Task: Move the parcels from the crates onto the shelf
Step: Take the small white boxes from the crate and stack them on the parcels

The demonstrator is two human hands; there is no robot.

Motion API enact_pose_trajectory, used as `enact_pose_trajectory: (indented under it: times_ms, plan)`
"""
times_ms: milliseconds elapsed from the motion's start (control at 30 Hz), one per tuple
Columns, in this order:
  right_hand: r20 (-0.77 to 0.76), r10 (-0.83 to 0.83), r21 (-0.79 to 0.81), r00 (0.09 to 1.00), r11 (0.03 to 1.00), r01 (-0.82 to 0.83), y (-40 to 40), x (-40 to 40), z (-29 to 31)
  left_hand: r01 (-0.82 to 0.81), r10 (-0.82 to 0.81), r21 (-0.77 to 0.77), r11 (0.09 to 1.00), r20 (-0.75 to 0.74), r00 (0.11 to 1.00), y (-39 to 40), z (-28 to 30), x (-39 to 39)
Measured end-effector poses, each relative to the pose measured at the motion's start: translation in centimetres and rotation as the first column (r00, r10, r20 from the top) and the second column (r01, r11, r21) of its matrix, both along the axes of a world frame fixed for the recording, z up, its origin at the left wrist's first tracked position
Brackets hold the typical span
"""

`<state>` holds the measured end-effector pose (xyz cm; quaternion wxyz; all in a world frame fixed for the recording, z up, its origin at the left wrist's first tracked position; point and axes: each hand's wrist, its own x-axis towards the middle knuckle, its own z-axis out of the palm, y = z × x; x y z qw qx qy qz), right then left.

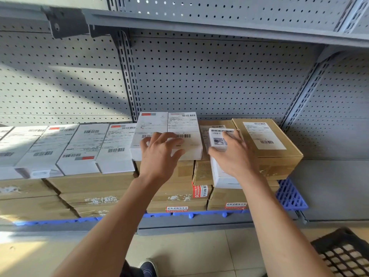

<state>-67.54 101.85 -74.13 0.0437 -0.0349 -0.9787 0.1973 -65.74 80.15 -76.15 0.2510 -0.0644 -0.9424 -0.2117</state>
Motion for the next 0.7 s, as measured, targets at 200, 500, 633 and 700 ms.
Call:
enact_pose_trajectory:
  times_ms: [200,500,633,700]
  plan:
    - [-0.019,-0.002,-0.034,1.0,0.999,0.001,0.0,0.5,0.0,-0.031,0.031,-0.027,0.999,0.009,0.999,0.9,-0.1,0.4]
    - [-0.045,-0.027,-0.185,0.999,0.983,0.018,0.2,1.8,1.3,0.039,-0.04,-0.065,0.997,-0.009,0.999,1.5,0.7,1.3]
    - [-0.067,-0.047,-0.279,0.997,0.96,0.027,0.9,3.0,2.2,0.105,-0.105,-0.008,0.994,-0.05,0.993,3.2,0.8,2.1]
    - [-0.093,-0.052,-0.344,0.994,0.939,0.017,1.5,3.7,2.7,0.144,-0.138,0.119,0.982,-0.059,0.989,4.5,1.1,2.8]
